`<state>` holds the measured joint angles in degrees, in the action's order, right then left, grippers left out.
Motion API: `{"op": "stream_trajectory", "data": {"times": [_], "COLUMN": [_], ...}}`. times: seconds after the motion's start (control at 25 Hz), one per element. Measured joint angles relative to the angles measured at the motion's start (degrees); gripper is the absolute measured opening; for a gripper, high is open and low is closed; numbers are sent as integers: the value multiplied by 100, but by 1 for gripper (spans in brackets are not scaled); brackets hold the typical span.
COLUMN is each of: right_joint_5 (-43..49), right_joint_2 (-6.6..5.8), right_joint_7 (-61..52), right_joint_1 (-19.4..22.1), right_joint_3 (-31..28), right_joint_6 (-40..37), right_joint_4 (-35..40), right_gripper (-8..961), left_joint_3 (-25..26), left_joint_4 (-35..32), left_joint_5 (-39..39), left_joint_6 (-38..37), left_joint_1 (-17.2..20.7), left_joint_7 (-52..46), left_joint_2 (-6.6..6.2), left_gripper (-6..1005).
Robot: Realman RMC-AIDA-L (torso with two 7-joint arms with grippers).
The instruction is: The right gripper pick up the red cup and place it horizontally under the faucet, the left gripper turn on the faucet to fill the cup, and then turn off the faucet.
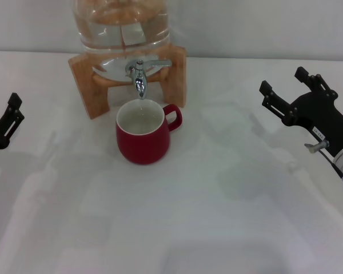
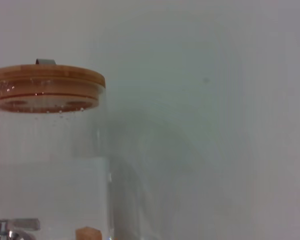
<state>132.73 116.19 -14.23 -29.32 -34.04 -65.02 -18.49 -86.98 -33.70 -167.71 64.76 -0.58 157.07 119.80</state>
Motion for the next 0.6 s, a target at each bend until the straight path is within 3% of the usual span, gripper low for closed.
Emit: {"op": "stream_trajectory", "data": {"times": [0.6], "right_joint_5": [-326], "right_joint_2": [0], "right_joint_7": [8], "right_joint_1": [219], "right_joint_3": [-80], "right_joint_6": [-68], "right_joint_4": [-3], "right_gripper": [872], "left_joint_3": [-18], "left_joint_4": [41], "left_joint_5": [-8], "left_joint_6": [25], "left_joint_1": [-116], "left_joint_7": [17], "left_joint_2": [8], "left_gripper": [875]}}
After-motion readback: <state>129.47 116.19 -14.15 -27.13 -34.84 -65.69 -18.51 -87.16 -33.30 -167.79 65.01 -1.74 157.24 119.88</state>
